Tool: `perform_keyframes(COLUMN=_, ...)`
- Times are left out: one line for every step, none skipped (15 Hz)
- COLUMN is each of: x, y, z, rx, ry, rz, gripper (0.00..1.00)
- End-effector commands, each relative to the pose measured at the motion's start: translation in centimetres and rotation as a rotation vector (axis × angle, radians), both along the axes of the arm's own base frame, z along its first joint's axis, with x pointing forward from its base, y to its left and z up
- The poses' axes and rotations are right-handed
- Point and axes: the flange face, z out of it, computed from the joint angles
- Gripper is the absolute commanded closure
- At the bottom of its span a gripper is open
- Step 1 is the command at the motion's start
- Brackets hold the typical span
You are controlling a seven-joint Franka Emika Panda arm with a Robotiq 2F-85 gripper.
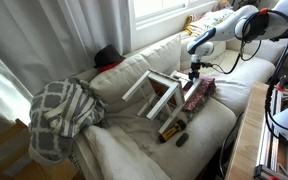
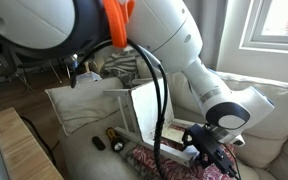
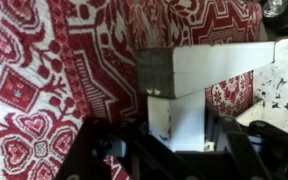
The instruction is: Put the chair in an upright position on the sofa
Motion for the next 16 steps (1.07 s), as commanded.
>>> perform_keyframes(x=1.0, y=1.8, z=0.3, rx=0.064, ry=-0.010, rz=0.056, gripper=0.87)
perform_keyframes(x=1.3, y=2.2, z=0.5, rx=0.075, ry=-0.008, rz=0.071, gripper=0.89)
perform_keyframes(x=1.6, y=2.7, z=1.0, rx=0.086, ry=-0.006, rz=0.086, gripper=0.91)
perform_keyframes(x=2.0, y=3.3, z=1.9, rx=0.097, ry=-0.013, rz=0.096, gripper=0.96)
perform_keyframes(x=2.2, y=4.0, z=2.7, rx=0.117, ry=-0.020, rz=0.123, gripper=1.00)
perform_keyframes(x=2.5, y=4.3, z=3.6, rx=0.113, ry=-0.031, rz=0.134, gripper=0.98)
perform_keyframes(x=2.8, y=4.7, z=4.5, rx=0.107, ry=-0.041, rz=0.150, gripper=0.96)
perform_keyframes(x=3.1, y=5.1, z=5.7, rx=0.095, ry=-0.041, rz=0.150, gripper=1.00)
perform_keyframes(x=3.3, y=5.6, z=6.9, rx=0.080, ry=-0.042, rz=0.153, gripper=0.98)
perform_keyframes(x=3.4, y=5.7, z=7.8, rx=0.064, ry=-0.040, rz=0.149, gripper=0.97)
perform_keyframes(x=3.5, y=6.0, z=8.6, rx=0.049, ry=-0.046, rz=0.152, gripper=0.97)
perform_keyframes(x=3.7, y=6.3, z=9.5, rx=0.030, ry=-0.051, rz=0.140, gripper=0.98)
perform_keyframes(x=3.8, y=6.8, z=10.3, rx=0.019, ry=-0.062, rz=0.145, gripper=0.98)
perform_keyframes(x=3.8, y=7.4, z=11.1, rx=0.013, ry=-0.068, rz=0.143, gripper=0.98)
perform_keyframes(x=3.7, y=7.9, z=11.8, rx=0.015, ry=-0.078, rz=0.154, gripper=0.98)
perform_keyframes(x=3.5, y=8.5, z=12.6, rx=0.023, ry=-0.083, rz=0.165, gripper=0.98)
